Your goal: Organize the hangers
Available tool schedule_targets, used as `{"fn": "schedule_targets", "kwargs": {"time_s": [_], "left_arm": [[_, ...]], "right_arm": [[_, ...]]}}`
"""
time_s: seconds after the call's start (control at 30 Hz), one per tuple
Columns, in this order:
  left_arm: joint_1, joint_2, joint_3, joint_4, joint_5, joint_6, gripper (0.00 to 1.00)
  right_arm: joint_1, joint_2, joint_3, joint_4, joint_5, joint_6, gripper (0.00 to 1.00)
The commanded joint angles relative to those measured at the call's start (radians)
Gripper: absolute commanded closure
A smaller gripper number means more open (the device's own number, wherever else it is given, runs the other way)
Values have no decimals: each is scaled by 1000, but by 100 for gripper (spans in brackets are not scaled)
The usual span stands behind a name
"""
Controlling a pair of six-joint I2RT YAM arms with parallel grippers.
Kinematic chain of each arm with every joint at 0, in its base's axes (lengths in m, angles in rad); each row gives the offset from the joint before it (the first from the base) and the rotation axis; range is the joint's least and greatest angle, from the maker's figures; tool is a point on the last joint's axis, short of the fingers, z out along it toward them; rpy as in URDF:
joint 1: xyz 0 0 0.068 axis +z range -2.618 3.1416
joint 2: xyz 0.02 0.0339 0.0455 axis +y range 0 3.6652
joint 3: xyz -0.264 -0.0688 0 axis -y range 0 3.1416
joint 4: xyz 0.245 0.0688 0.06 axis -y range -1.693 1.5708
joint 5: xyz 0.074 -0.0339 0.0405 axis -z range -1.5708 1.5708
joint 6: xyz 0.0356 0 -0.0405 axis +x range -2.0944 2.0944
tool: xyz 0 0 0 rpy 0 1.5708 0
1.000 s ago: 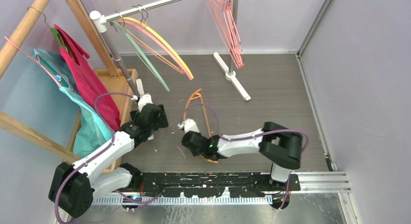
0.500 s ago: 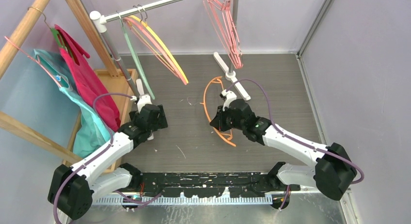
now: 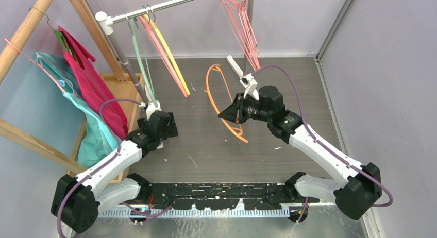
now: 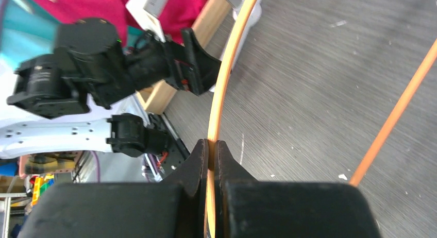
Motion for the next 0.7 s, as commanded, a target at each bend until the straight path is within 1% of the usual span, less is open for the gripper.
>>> {"fn": "schedule_targets", "kwargs": {"time_s": [0.0, 0.27, 0.4, 0.53, 0.67], "left_arm": [[7, -8, 51, -1, -21, 14, 2], [7, -1, 59, 4, -9, 17, 2], [7, 1, 56, 8, -4, 16, 2], [7, 5, 54, 13, -4, 20, 2], [7, 8, 54, 12, -4, 24, 2]], "right_arm": [[-4, -65, 121, 13, -38, 10, 99], [-7, -67, 196, 85, -8, 59, 99], [-8, -49, 248, 170, 26, 88, 99], [-8, 26, 327, 297, 12, 138, 99], [-11, 146, 448, 434, -18, 198, 99]]}}
